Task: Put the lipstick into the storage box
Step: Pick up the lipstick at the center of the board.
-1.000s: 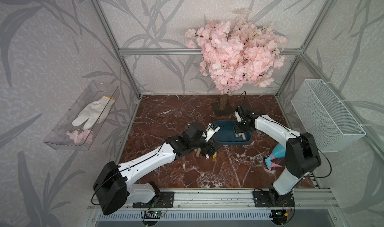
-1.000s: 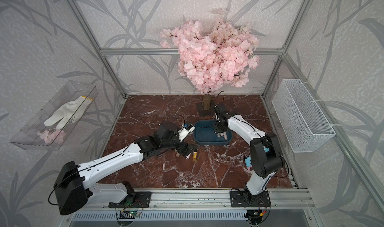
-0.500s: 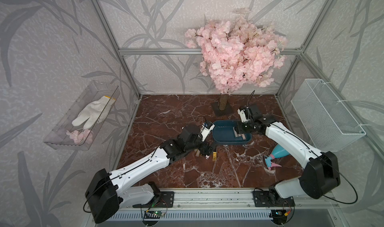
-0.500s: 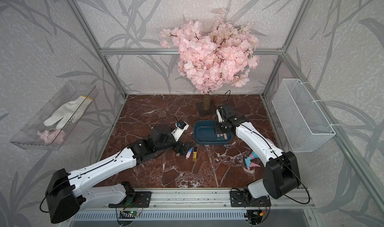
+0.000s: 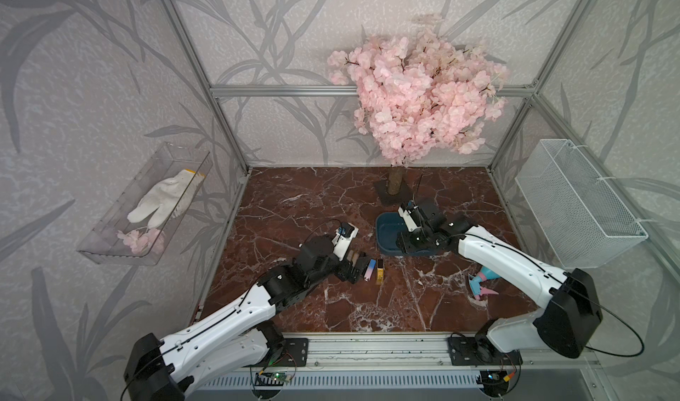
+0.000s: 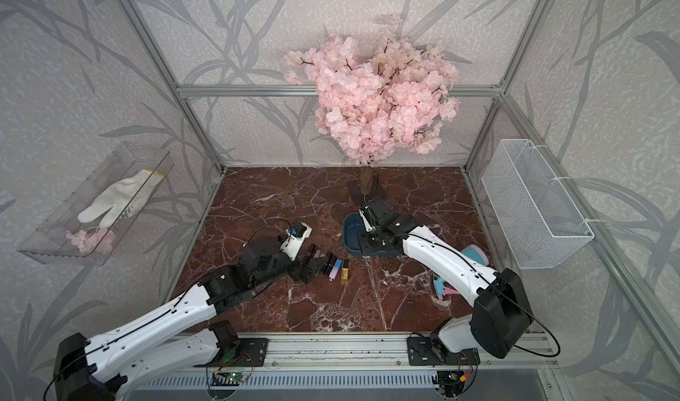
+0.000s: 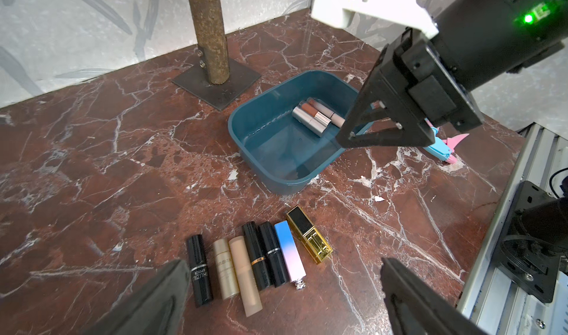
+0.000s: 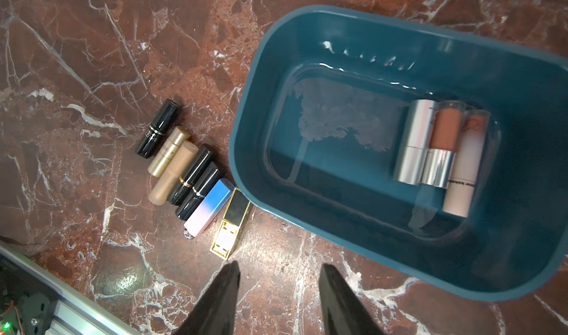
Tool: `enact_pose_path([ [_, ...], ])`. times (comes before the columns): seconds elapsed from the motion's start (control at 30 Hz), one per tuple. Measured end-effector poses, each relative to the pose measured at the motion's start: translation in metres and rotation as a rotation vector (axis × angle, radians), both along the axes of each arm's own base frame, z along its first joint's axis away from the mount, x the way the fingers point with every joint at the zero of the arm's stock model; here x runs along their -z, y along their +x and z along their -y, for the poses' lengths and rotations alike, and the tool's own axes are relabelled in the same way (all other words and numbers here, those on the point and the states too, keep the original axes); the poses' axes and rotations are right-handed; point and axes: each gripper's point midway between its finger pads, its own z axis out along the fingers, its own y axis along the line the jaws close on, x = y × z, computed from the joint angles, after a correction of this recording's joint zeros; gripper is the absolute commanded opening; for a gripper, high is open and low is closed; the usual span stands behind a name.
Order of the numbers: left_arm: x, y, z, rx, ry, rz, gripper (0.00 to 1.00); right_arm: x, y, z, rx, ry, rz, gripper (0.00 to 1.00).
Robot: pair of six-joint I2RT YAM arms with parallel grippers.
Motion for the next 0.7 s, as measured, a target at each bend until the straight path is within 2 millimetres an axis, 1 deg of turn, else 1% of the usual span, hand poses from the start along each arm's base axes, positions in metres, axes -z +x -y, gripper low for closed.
enact_pose_path([
  [0.1, 0.003, -0.006, -0.012, -0.024, -0.006, -0.001, 1.00, 0.009, -0.013, -0.016, -0.039, -0.016, -0.023, 0.47],
  [0.2, 0.007, -0.011, -0.021, -0.045, -0.005, -0.005, 1.00, 0.024, -0.028, -0.033, -0.080, -0.043, -0.057, 0.47],
  [0.37, 0.009, -0.016, -0.032, -0.072, -0.006, -0.006, 1.00, 0.047, -0.048, -0.050, -0.131, -0.095, -0.103, 0.47],
  [0.5, 0.009, -0.016, -0.035, -0.083, -0.006, -0.005, 1.00, 0.057, -0.054, -0.054, -0.134, -0.117, -0.123, 0.47],
  [0.63, 0.013, -0.016, -0.035, -0.085, 0.002, -0.015, 1.00, 0.065, -0.056, -0.050, -0.117, -0.140, -0.135, 0.48],
  [0.7, 0.017, -0.015, -0.033, -0.084, 0.011, -0.025, 1.00, 0.073, -0.058, -0.047, -0.104, -0.158, -0.148, 0.50],
])
